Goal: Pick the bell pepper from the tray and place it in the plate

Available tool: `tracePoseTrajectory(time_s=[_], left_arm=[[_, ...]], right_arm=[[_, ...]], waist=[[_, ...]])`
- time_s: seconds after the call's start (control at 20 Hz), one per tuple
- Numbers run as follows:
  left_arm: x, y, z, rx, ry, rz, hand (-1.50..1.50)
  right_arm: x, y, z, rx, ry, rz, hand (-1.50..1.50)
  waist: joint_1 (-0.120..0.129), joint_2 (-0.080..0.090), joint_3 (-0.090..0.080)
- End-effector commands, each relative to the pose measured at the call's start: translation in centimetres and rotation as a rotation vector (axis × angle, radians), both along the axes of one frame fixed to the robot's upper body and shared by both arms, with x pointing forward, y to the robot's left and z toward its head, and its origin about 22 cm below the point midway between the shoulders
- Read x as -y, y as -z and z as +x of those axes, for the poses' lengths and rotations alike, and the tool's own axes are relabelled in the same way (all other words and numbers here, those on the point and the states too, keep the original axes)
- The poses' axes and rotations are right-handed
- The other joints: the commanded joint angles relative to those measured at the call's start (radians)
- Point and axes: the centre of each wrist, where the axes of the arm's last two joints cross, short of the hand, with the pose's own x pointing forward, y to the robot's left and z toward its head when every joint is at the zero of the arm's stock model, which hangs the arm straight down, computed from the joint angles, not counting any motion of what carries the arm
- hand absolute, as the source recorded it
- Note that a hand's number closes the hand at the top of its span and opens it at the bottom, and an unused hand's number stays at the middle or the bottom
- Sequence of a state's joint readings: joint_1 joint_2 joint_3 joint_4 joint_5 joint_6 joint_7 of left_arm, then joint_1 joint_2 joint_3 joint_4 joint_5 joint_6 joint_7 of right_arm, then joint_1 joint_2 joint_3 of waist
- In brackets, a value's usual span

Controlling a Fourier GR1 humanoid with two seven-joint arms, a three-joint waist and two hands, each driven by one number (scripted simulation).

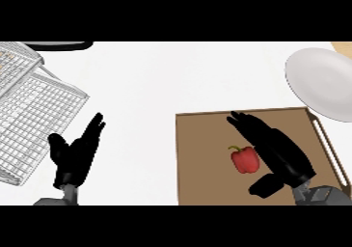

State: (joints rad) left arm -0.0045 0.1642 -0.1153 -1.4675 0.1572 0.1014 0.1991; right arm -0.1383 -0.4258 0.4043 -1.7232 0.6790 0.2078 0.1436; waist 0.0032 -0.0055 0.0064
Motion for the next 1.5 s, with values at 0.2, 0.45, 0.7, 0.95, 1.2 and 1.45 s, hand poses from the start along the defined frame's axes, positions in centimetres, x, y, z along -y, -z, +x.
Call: tracePoseTrajectory(time_s=[0.2,0.45,0.7,0.95,1.2,1.45], left_arm=[[-0.5,0.8,-1.1,-0.07,0.015,-0.023,0.0],[-0.1,1.7,-1.2,-0.067,-0.004,-0.013,0.0],[1.1,1.8,-0.6,-0.077,0.014,-0.02,0.0],[0.3,1.0,-0.7,-0.049,0.022,-0.009,0.0],[0.6,0.0,0.1,-0.031,0.048,-0.002,0.0],[2.3,0.4,0.2,-0.038,0.099,-0.014,0.0]], right_arm=[[0.8,2.8,0.7,0.0,-0.099,-0.124,1.5],[-0.6,2.9,1.3,0.063,-0.082,-0.134,1.5],[-0.7,1.2,0.6,0.166,-0.078,-0.102,1.5],[-1.3,1.2,5.8,0.099,0.539,-0.005,1.5],[-2.8,-1.9,9.1,0.266,0.944,0.08,1.5],[-5.8,-6.1,12.6,0.483,1.175,0.133,1.5]], waist=[[0.002,0.006,-0.006],[0.0,0.006,-0.006],[-0.005,0.005,-0.007],[0.031,0.025,-0.01],[0.061,0.03,-0.009],[0.088,0.035,-0.01]])
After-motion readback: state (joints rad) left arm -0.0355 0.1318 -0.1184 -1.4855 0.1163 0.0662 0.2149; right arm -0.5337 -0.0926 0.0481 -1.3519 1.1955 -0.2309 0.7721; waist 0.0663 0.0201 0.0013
